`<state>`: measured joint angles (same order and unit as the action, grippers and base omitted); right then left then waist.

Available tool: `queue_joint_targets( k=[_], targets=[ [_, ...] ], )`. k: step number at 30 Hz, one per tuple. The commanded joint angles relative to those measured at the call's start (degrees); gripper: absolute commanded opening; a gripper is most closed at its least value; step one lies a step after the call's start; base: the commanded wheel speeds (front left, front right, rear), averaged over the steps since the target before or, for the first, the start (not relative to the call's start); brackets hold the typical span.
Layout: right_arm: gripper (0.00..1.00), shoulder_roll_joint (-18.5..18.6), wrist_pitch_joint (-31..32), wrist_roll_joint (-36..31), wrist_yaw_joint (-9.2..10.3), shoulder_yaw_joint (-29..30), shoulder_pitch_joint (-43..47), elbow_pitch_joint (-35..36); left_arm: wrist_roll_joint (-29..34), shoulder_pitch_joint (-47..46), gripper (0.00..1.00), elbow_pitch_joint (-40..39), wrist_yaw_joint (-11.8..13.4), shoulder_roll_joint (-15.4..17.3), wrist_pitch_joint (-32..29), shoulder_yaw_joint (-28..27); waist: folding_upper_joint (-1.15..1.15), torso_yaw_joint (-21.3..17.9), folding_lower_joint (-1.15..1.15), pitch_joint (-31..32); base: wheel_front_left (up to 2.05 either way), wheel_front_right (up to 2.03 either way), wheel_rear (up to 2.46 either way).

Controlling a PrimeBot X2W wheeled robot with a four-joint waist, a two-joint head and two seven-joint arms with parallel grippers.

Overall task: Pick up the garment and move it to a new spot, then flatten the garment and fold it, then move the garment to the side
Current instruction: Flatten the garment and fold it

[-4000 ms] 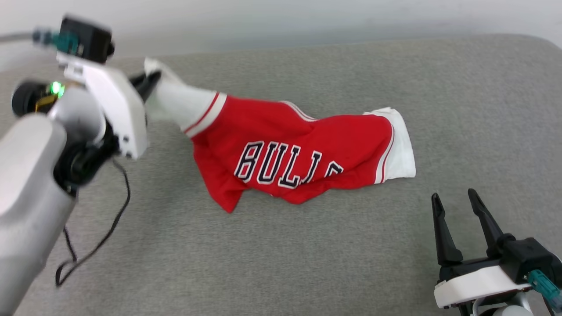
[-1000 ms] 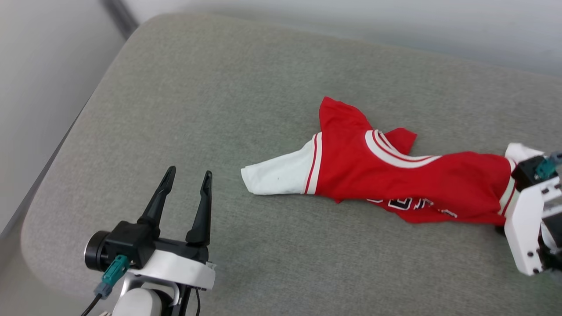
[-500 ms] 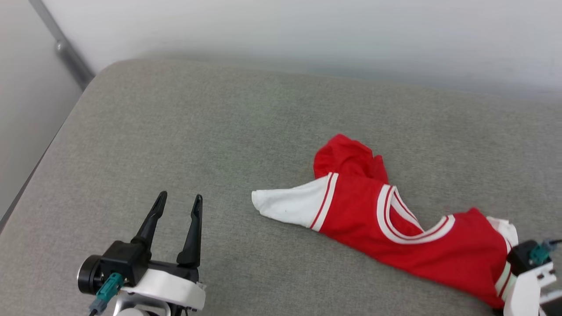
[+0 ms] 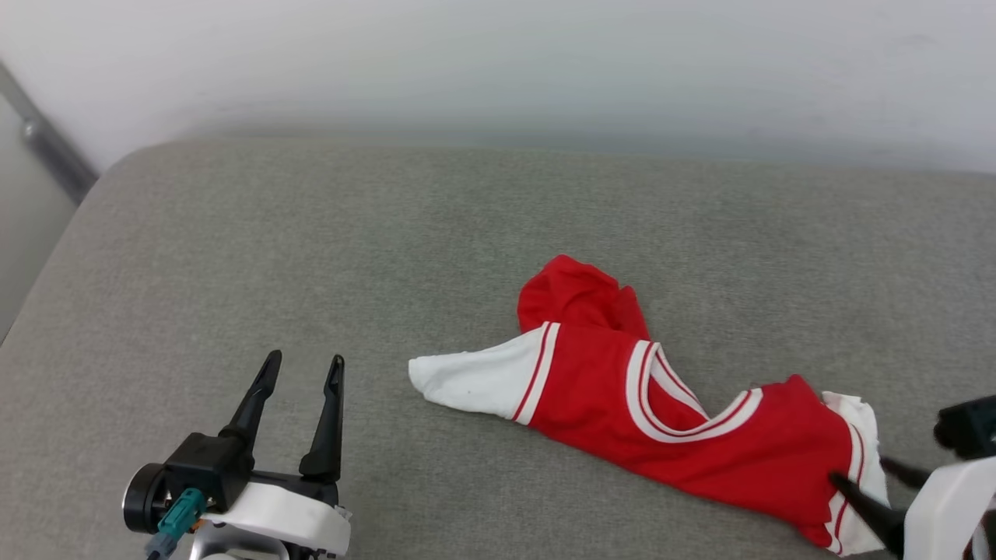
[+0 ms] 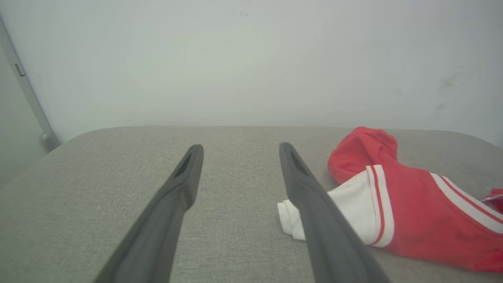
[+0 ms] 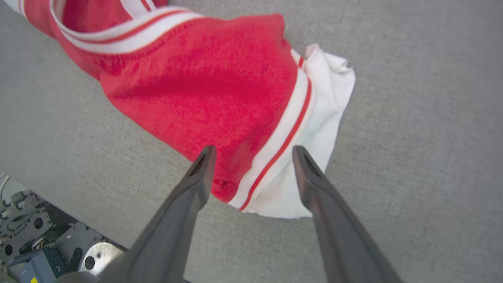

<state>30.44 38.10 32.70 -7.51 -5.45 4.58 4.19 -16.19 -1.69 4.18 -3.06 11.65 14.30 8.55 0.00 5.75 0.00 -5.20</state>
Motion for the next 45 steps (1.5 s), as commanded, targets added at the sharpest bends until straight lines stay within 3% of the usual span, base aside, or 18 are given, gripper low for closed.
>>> queue_joint_targets(
  k=[1,5,9,14,18,19,24,30,35,45],
  targets=[
    [1.00,-1.0,-1.1,0.8,0.04,1.2,-0.7,1.4,-0.1,0.0,1.00,-0.2,0.1,0.1,-0.1,-0.1,0.00,-1.1,0.00,0.6,0.00,0.00,0.00],
    [1.00,-5.0,-10.4,2.1,0.04,8.3,-1.1,7.3,-0.9,-0.5,1.00,-1.0,0.2,0.3,-0.2,-0.6,0.00,-3.0,0.00,0.5,0.00,0.00,0.00],
    [1.00,-11.0,-23.5,0.8,0.04,14.6,-1.7,10.5,-2.3,-1.7,1.00,-2.0,-0.3,0.6,-1.2,-0.8,0.00,-4.5,0.00,-0.9,0.00,0.00,0.00],
    [1.00,-16.7,-34.2,-3.3,0.04,17.6,-1.3,10.7,-4.4,-5.8,1.00,-3.8,-2.2,3.4,-7.6,0.1,0.00,-6.1,0.00,-3.3,0.00,0.00,0.00],
    [1.00,-19.8,-37.6,-6.1,0.04,19.2,-2.7,9.7,-7.8,-11.6,1.00,-4.9,-3.6,8.6,-21.5,2.5,0.00,-7.0,0.00,-5.3,0.00,0.00,0.00],
    [1.00,-20.9,-38.3,-7.2,0.04,20.1,-3.2,9.2,-10.5,-15.0,1.00,-5.4,-4.0,11.2,-31.0,4.7,0.00,-7.3,0.00,-6.3,0.00,0.00,0.00],
    [1.00,-22.8,-39.0,-9.2,0.03,21.4,-4.7,7.9,-20.6,-22.9,1.00,-7.1,-4.3,16.8,-52.8,10.0,0.00,-8.3,0.00,-8.3,0.00,0.00,0.00],
    [1.00,-24.0,-39.6,-9.9,0.04,21.0,-5.7,6.6,-27.7,-28.7,1.00,-6.8,-4.4,21.4,-66.9,15.8,0.00,-9.6,0.00,-10.4,0.00,0.00,0.00],
    [1.00,-24.5,-40.2,-10.2,0.04,20.2,-6.1,5.8,-28.4,-30.6,1.00,-4.6,-4.4,23.5,-70.4,19.3,0.00,-10.6,0.00,-11.9,0.00,0.00,0.00],
    [1.00,-25.1,-40.8,-10.5,0.04,18.9,-6.8,4.4,-26.0,-32.2,1.00,2.1,-4.4,24.8,-67.0,22.9,0.00,-12.4,0.00,-14.5,0.00,0.00,0.00]
  ],
)
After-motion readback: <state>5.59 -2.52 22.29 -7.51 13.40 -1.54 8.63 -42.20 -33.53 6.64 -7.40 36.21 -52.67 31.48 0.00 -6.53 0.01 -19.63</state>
